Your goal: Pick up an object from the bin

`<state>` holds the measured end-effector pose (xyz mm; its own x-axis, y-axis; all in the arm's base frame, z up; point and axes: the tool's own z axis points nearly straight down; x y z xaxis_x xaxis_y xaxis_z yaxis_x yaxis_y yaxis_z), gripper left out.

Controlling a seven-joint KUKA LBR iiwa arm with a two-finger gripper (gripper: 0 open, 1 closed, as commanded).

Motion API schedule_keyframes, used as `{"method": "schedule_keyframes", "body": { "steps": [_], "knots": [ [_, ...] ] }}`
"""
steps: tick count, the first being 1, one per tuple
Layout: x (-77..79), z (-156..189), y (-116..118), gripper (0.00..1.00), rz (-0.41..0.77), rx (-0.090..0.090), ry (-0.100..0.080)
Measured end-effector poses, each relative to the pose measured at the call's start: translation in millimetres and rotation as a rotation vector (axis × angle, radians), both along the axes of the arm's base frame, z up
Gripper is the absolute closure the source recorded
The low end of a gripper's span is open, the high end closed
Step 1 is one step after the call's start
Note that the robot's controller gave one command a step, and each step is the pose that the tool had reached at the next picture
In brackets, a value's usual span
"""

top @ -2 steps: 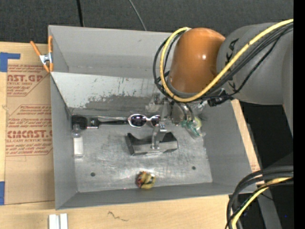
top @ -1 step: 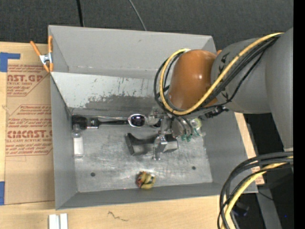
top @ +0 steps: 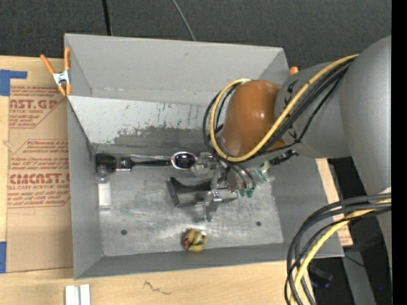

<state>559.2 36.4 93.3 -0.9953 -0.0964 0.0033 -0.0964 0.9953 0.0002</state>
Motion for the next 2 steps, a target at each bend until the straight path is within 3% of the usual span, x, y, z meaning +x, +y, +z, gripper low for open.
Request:
{"method": "schedule_keyframes", "body": {
  "steps": [1,2],
  "knots": [
    [12.2,18.4,-20.1,0.00,-0.030,0.001,-0.005],
    [7.2,-15.7,-13.2,0.00,0.001,0.001,-0.006]
  ]
}}
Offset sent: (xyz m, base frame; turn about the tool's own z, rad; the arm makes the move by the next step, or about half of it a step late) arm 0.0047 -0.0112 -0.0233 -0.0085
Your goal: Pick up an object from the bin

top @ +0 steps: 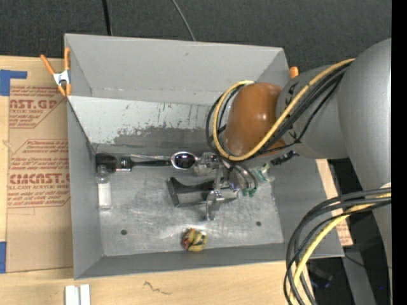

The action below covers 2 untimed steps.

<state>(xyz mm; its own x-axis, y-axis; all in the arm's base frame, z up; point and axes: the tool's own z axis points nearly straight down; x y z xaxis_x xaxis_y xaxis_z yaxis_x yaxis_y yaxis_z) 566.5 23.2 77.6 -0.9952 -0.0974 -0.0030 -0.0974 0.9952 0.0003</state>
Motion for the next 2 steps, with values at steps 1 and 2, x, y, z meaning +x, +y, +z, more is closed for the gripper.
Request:
{"method": "schedule_keyframes", "body": {
  "steps": [1,2],
  "knots": [
    [3.5,-2.5,-4.4,1.00,0.032,0.006,-0.016],
    [3.2,-2.6,-5.0,1.00,0.032,0.006,-0.015]
  ]
}}
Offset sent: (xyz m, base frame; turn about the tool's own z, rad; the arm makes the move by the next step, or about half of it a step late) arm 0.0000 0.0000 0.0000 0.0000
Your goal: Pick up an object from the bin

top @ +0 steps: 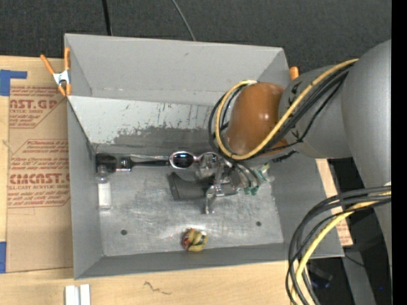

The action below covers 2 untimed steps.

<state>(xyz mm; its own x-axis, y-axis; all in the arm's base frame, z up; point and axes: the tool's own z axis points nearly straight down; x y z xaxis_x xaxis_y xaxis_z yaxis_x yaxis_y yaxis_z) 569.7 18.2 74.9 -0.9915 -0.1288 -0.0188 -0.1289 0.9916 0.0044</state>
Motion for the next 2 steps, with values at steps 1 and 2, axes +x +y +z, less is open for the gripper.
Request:
{"method": "schedule_keyframes", "body": {
  "steps": [1,2],
  "knots": [
    [-2.9,3.8,-0.7,1.00,0.000,-0.002,0.012],
    [-7.2,22.8,-1.4,1.00,0.001,-0.006,0.030]
  ]
}}
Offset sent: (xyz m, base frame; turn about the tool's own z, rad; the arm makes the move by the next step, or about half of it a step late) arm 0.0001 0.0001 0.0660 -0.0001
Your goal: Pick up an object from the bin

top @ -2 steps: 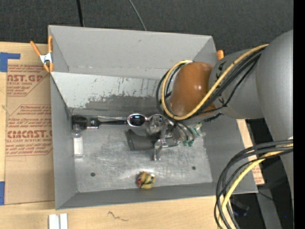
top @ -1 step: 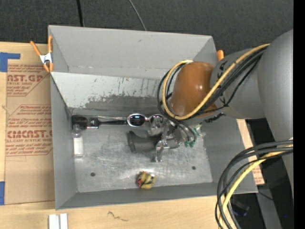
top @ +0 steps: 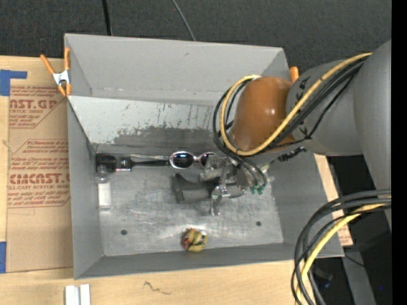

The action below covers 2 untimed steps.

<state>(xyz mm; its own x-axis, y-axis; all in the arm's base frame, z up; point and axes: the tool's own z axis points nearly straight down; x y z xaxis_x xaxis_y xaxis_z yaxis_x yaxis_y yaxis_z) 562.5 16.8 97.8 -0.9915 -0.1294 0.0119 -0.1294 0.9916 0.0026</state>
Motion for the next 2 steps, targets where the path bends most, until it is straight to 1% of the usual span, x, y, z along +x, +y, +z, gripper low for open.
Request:
{"method": "schedule_keyframes", "body": {
  "steps": [1,2],
  "knots": [
    [2.0,19.8,0.1,1.00,-0.001,0.000,-0.007],
    [2.2,31.1,0.2,1.00,0.000,0.000,-0.012]
  ]
}}
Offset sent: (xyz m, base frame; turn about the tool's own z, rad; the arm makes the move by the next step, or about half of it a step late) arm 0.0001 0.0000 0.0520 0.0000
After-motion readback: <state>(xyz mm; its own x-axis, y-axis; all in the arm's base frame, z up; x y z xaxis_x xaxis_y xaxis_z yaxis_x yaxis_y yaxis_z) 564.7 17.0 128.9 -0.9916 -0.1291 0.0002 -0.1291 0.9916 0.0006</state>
